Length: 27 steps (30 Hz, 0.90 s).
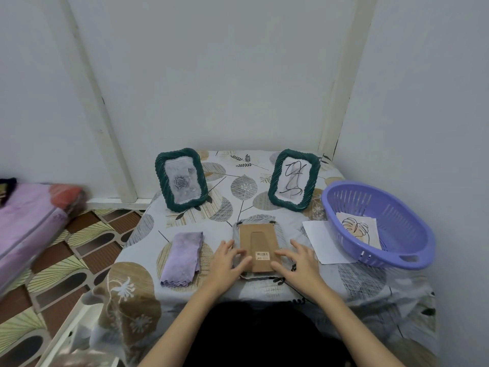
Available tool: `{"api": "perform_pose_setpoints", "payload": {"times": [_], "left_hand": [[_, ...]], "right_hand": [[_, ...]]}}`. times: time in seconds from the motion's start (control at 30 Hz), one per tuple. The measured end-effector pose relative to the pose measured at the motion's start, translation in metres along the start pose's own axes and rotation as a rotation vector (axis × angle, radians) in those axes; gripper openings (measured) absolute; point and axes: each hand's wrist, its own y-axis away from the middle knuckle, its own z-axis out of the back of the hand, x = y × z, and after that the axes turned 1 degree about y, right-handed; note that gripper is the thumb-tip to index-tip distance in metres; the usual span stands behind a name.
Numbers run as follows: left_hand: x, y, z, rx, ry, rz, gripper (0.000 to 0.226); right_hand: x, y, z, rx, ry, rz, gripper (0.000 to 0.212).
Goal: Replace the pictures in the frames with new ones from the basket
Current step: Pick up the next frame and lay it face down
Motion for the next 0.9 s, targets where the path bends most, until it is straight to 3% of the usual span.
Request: {"api": "perform_pose_setpoints", "payload": {"times": [0.13,0.33,0.4,0.47,0.53,0.63,0.77,0.9], "left_hand": [[-0.006,0.0,-0.008,0.066,0.046,0.049,0.052],[-0.008,0.004,-0.007,-0.002,0.143,0.033,0.073],[-0.007,0.002,-0.007,-0.035,0.146,0.012,0.068],[-0.011,-0.002,-0.008,-0.091,0.181,0.015,0.049],[-0.016,-0.008,-0.006,-0.165,0.322,0.033,0.04],[-0.022,-0.016,0.0,-0.196,0.479,0.046,0.043],[-0.024,-0.019,0.007,-0.228,0.536,0.083,0.04],[-0.017,-0.017,0.024,-0.277,0.62,0.175,0.039]], "right_hand": [[0.001,-0.001,-0.008,0.027,-0.006,-0.027,0.043],[-0.004,0.005,-0.014,-0.07,-0.134,0.004,0.056],[-0.006,0.007,-0.015,-0.092,-0.16,0.014,0.059],[-0.007,0.008,-0.015,-0.097,-0.176,0.02,0.054],[-0.007,0.008,-0.014,-0.082,-0.182,0.027,0.045],[-0.008,0.008,-0.012,-0.09,-0.209,0.024,0.035],[-0.011,-0.003,-0.003,-0.227,-0.308,-0.049,0.033],[-0.004,-0.018,0.002,-0.205,-0.189,-0.183,0.044]]}}
